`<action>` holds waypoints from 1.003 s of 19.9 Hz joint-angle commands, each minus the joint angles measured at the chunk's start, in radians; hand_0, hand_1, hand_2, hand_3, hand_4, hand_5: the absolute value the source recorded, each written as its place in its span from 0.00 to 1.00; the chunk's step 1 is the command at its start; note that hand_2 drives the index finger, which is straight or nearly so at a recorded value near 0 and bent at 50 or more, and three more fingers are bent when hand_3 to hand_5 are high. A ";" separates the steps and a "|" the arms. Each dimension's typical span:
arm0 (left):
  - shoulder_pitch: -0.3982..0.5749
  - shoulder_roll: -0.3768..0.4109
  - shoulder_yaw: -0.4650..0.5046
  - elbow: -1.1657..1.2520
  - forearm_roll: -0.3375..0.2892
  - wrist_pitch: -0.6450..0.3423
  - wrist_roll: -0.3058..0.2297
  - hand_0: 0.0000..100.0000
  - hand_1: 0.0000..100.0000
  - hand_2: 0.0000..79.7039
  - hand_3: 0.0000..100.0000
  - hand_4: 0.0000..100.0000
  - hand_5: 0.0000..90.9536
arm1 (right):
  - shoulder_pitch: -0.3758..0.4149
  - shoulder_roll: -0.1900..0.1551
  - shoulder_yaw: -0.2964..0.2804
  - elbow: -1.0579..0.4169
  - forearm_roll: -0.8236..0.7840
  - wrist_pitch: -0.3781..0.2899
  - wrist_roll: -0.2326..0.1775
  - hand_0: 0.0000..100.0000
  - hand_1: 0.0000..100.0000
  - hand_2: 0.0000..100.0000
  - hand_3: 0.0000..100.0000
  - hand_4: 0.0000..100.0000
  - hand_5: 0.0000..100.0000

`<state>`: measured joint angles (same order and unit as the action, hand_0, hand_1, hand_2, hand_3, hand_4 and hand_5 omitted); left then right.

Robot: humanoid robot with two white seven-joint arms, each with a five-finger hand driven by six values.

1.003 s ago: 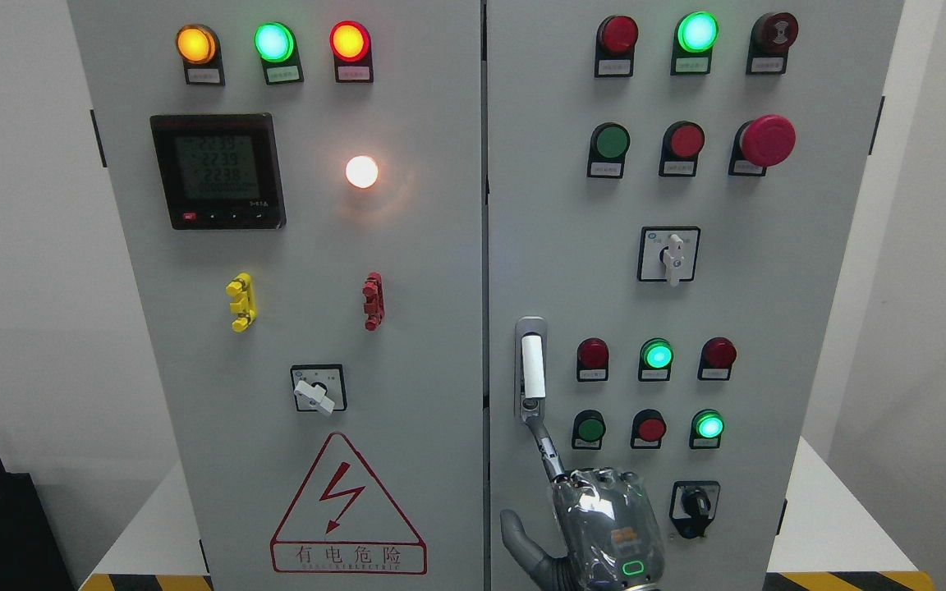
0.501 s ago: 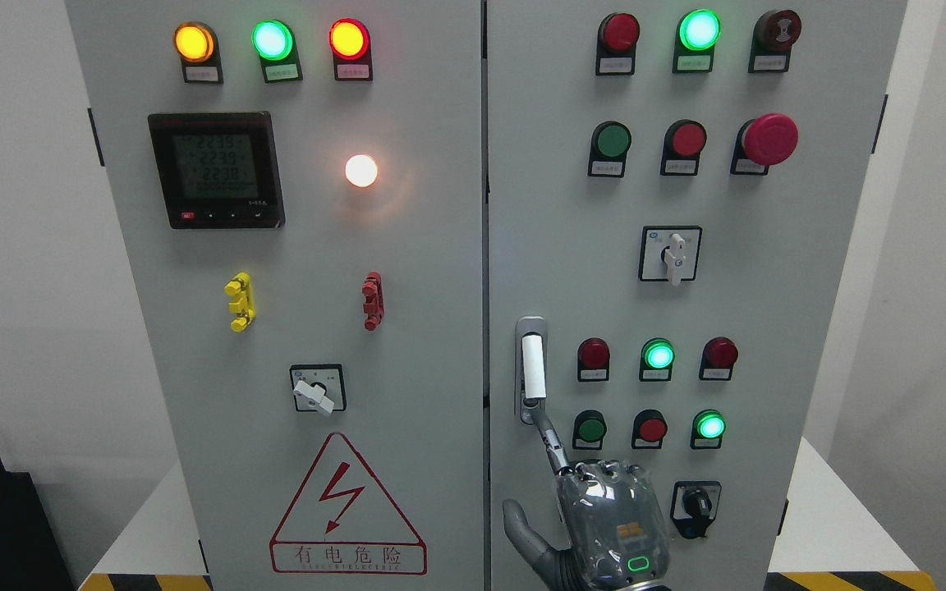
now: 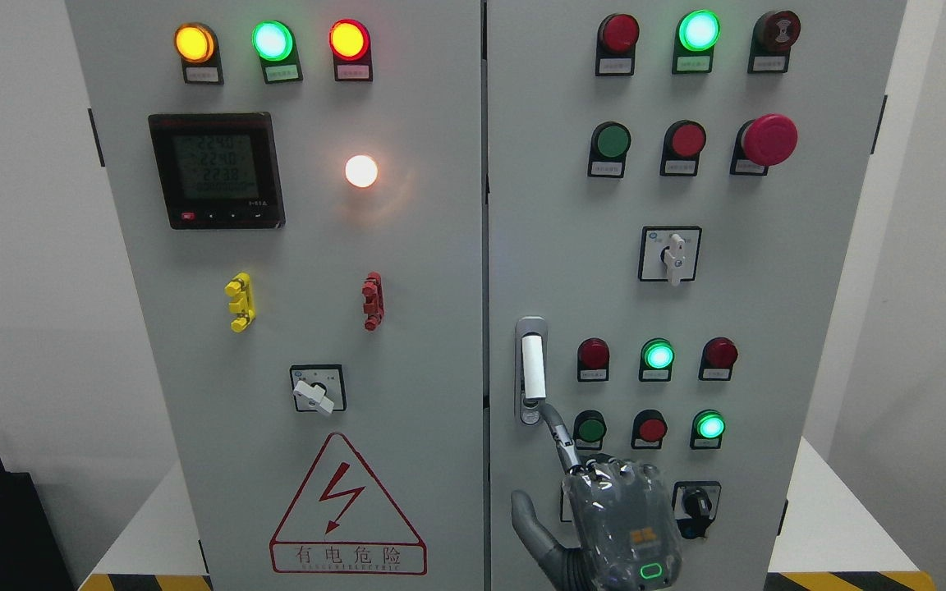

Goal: Release door handle

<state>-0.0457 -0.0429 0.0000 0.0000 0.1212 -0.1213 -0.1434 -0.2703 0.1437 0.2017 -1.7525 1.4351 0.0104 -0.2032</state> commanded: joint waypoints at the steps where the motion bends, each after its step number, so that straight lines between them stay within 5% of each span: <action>1: 0.000 0.000 0.011 0.017 0.000 0.000 0.001 0.12 0.39 0.00 0.00 0.00 0.00 | -0.004 0.005 -0.015 -0.062 -0.044 0.051 0.066 0.49 0.01 0.95 1.00 1.00 0.96; 6: 0.000 0.000 0.011 0.017 0.000 0.000 0.001 0.12 0.39 0.00 0.00 0.00 0.00 | -0.040 0.004 -0.002 -0.064 -0.044 0.046 0.077 0.38 0.00 0.98 1.00 1.00 0.97; 9: 0.000 0.000 0.011 0.017 0.000 0.000 0.001 0.12 0.39 0.00 0.00 0.00 0.00 | -0.059 0.004 -0.001 -0.065 -0.044 0.054 0.128 0.35 0.00 0.98 1.00 1.00 0.97; 20: 0.000 0.000 0.011 0.017 0.000 -0.001 0.001 0.12 0.39 0.00 0.00 0.00 0.00 | -0.112 0.005 0.042 -0.056 -0.030 0.126 0.195 0.32 0.00 1.00 1.00 1.00 0.97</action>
<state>-0.0457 -0.0429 0.0000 0.0000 0.1212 -0.1198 -0.1435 -0.3570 0.1476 0.2225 -1.8079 1.3991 0.1245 -0.0276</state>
